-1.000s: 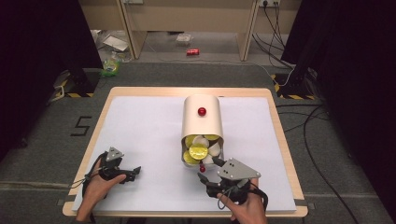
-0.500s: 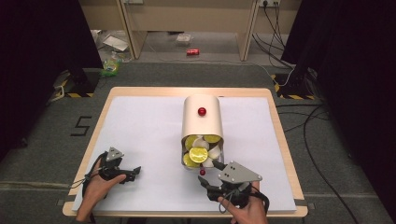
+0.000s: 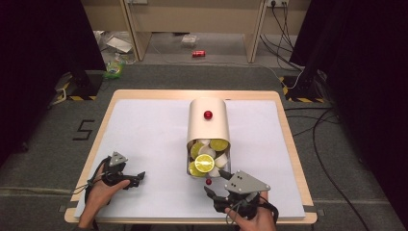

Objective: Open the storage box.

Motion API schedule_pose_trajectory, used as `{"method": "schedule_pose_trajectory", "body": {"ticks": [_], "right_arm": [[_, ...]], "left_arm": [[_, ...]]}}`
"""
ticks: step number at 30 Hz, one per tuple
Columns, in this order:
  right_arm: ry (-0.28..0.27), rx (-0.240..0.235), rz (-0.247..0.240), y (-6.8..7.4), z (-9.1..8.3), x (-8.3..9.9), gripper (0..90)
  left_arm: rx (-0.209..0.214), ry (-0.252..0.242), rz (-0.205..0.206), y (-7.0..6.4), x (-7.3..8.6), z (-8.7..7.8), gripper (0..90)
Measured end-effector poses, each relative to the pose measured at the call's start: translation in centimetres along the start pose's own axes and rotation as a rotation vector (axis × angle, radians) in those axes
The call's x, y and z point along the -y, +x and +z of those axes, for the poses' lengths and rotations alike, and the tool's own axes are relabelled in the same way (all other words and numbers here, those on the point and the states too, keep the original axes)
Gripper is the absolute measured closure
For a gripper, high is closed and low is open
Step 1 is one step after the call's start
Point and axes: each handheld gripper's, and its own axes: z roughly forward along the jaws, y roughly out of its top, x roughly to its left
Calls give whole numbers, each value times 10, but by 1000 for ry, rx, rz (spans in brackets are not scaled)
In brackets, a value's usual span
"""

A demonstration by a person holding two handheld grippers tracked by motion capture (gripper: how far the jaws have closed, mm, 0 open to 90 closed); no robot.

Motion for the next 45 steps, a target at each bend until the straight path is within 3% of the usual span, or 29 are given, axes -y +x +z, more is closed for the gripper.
{"method": "schedule_pose_trajectory", "body": {"ticks": [21, 24, 31, 45], "right_arm": [[25, -15, -4, 3, -3, 1, 371], [10, -26, 19, 1, -3, 1, 361], [-35, -8, 39, -2, -4, 0, 329], [-66, 44, 62, -6, 5, -5, 284]], "left_arm": [[-1, 0, 0, 0, 0, 0, 0], [-1, 1, 1, 0, 0, 0, 0], [-2, 3, 2, 0, 0, 0, 0], [-3, 3, 2, 0, 0, 0, 0]]}}
